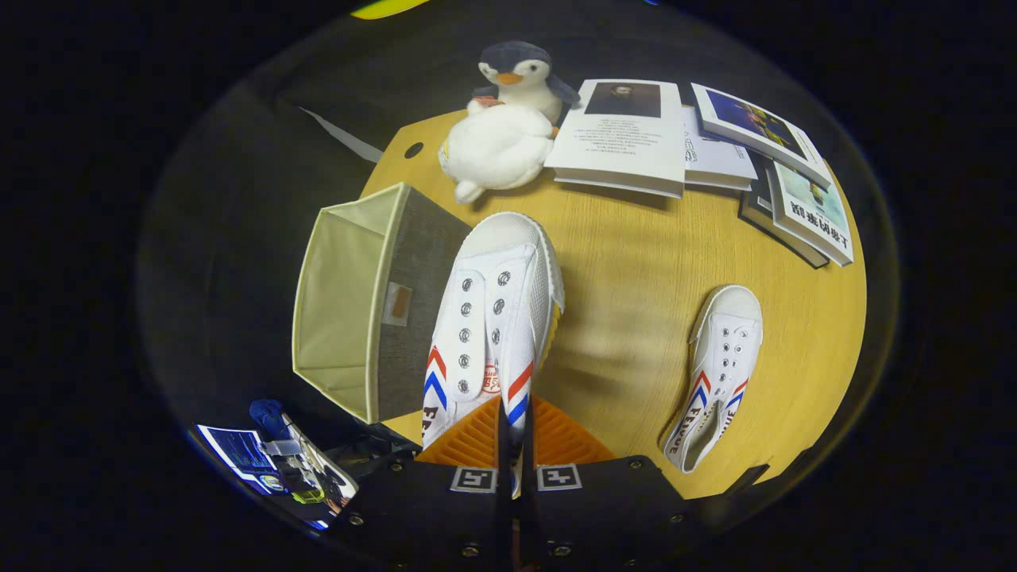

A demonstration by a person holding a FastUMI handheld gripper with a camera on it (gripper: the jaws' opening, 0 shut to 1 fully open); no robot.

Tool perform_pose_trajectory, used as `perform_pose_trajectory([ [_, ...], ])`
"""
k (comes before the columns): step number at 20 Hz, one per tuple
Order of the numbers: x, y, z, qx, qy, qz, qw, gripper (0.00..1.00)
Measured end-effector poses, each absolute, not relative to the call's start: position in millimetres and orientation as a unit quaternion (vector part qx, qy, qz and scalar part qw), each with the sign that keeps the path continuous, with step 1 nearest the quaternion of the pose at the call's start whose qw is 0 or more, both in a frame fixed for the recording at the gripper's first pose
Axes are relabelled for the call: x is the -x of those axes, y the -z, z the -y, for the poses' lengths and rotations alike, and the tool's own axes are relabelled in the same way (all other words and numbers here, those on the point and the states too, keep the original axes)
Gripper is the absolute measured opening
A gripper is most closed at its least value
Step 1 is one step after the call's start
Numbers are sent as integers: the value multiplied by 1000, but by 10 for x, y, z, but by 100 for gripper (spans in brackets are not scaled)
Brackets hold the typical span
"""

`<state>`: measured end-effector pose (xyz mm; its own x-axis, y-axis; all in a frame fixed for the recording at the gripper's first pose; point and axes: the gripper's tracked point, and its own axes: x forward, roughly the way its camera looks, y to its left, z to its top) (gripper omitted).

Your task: Open the storage box then place both shoes into the box .Put the left shoe in first, then the right shoe, with the right side of both shoes facing outward in a uniform manner.

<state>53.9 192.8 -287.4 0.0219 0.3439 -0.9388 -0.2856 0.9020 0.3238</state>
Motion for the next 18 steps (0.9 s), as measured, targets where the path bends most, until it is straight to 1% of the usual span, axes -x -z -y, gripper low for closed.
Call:
perform_pose_trajectory([
  [5,-561,2480,-2278,-20,-255,-646,719,4],
  [9,-569,2309,-2648,-16,-284,-641,713,4],
  [13,-519,2295,-3109,-4,-307,-641,704,4],
  [18,-541,2460,-3600,13,-319,-651,688,4],
])
